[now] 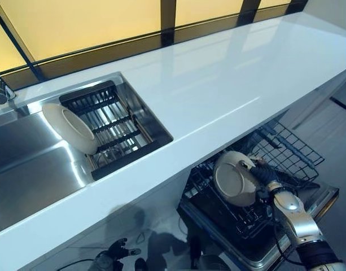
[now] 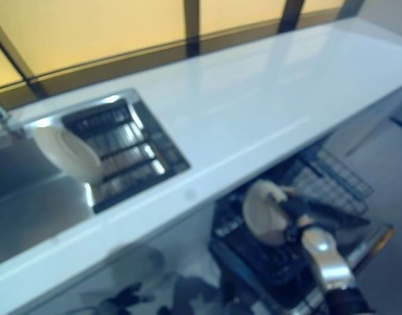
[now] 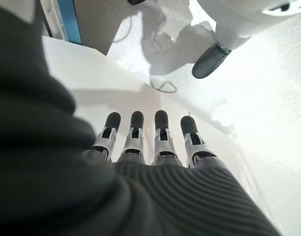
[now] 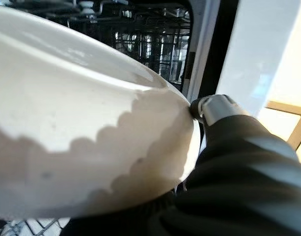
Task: Take plates into dishwasher
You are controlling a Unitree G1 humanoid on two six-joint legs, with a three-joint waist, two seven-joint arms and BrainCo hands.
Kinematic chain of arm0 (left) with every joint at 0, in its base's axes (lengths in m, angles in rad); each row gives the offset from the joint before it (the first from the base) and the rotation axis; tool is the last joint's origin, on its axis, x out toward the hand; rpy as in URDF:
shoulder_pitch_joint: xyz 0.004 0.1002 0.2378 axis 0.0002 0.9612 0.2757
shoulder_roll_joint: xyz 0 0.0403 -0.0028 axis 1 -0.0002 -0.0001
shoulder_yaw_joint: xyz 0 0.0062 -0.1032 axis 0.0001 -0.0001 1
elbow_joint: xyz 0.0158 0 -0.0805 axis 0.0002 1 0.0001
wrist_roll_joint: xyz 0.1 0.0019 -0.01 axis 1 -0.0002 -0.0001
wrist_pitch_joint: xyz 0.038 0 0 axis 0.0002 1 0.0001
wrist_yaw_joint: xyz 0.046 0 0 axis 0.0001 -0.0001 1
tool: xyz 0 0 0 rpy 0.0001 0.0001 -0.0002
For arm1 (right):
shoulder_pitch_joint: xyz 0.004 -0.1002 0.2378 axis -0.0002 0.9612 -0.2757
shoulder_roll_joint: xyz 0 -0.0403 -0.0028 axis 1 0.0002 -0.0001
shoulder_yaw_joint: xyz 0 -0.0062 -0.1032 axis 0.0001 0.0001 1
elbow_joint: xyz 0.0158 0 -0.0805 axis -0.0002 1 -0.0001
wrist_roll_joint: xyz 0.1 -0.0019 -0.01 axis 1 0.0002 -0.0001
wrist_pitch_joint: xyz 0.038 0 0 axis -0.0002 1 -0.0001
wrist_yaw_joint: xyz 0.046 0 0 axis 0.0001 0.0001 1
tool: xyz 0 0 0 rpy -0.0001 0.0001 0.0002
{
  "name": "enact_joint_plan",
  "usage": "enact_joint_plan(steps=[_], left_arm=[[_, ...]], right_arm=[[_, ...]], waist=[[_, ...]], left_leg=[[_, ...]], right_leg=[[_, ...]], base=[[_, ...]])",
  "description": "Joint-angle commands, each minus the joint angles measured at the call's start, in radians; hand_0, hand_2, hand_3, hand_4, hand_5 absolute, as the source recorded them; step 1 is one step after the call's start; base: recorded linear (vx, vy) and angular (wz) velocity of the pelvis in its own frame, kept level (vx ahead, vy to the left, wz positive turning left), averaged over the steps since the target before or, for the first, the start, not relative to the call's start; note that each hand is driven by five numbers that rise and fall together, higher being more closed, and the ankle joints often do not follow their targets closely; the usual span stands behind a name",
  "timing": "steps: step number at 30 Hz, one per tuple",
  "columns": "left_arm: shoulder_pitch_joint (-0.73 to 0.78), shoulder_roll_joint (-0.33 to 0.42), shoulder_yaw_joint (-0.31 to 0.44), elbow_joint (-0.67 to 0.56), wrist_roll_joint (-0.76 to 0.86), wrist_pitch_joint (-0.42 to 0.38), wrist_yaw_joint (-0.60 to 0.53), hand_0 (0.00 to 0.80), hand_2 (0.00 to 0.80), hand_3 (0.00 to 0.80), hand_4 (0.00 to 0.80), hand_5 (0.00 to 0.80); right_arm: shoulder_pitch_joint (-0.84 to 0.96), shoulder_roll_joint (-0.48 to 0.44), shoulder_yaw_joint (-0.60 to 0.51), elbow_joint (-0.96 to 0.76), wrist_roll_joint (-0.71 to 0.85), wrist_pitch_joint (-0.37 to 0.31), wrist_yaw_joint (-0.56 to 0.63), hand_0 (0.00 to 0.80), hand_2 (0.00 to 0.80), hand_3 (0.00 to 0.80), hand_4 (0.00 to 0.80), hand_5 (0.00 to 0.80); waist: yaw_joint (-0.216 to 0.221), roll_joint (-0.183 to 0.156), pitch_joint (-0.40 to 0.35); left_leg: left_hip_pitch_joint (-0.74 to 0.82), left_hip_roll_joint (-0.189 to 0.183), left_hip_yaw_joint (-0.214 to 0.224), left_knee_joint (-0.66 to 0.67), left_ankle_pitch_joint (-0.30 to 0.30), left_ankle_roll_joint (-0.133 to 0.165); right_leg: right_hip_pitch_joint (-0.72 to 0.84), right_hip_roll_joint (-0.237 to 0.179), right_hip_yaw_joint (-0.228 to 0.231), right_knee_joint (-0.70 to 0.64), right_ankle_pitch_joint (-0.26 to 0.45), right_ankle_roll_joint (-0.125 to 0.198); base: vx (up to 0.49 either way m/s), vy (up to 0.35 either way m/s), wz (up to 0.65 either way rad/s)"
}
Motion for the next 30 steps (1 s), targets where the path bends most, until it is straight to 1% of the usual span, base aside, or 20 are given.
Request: enact_joint_plan(steps=[1, 12, 21, 25, 30], left_arm=[[-0.057, 0.008, -0.046, 0.002, -0.018, 0.0, 0.01, 0.0, 0.0, 0.0, 0.0, 0.0], [-0.084, -0.005, -0.065, -0.014, -0.028, 0.002, 0.012, 0.0, 0.0, 0.0, 0.0, 0.0], [-0.106, -0.001, -0.081, -0.028, -0.034, 0.012, 0.013, 0.0, 0.0, 0.0, 0.0, 0.0], [-0.109, 0.0, -0.086, -0.034, -0.036, 0.011, 0.011, 0.0, 0.0, 0.0, 0.0, 0.0], [-0.117, -0.004, -0.095, -0.038, -0.043, 0.013, 0.011, 0.0, 0.0, 0.0, 0.0, 0.0]], right_arm=[[-0.133, 0.013, -0.001, 0.0, -0.067, -0.033, -0.075, 0.8, 0.8, 0.8, 0.8, 0.8], [-0.174, 0.033, 0.068, 0.069, -0.223, -0.043, -0.178, 0.8, 0.8, 0.8, 0.8, 0.8], [-0.197, 0.025, 0.137, 0.176, -0.362, -0.021, -0.193, 0.8, 0.8, 0.8, 0.8, 0.8], [-0.196, 0.031, 0.168, 0.241, -0.389, -0.03, -0.2, 0.8, 0.8, 0.8, 0.8, 0.8], [-0.205, 0.054, 0.204, 0.309, -0.393, -0.019, -0.23, 0.8, 0.8, 0.8, 0.8, 0.8]], waist=[[0.017, -0.003, 0.032], [0.028, 0.009, 0.057], [0.037, 0.015, 0.075], [0.045, 0.019, 0.081], [0.055, 0.024, 0.087]], left_leg=[[-0.043, -0.031, -0.027, -0.002, -0.001, 0.047], [-0.061, -0.039, -0.042, -0.002, 0.003, 0.047], [-0.073, -0.044, -0.042, -0.002, 0.004, 0.049], [-0.074, -0.044, -0.046, 0.002, 0.002, 0.051], [-0.076, -0.047, -0.056, 0.002, 0.001, 0.052]], right_leg=[[0.018, 0.035, 0.025, 0.03, -0.071, 0.024], [0.001, 0.03, 0.015, 0.04, -0.075, 0.022], [-0.017, 0.023, -0.001, 0.06, -0.08, 0.025], [-0.019, 0.02, -0.006, 0.069, -0.085, 0.024], [-0.019, 0.016, -0.016, 0.076, -0.09, 0.024]], base=[[-0.018, -0.002, 0.1], [-0.012, 0.004, 0.05], [-0.004, 0.002, 0.02], [0.006, 0.003, 0.04], [0.005, -0.001, 0.09]])
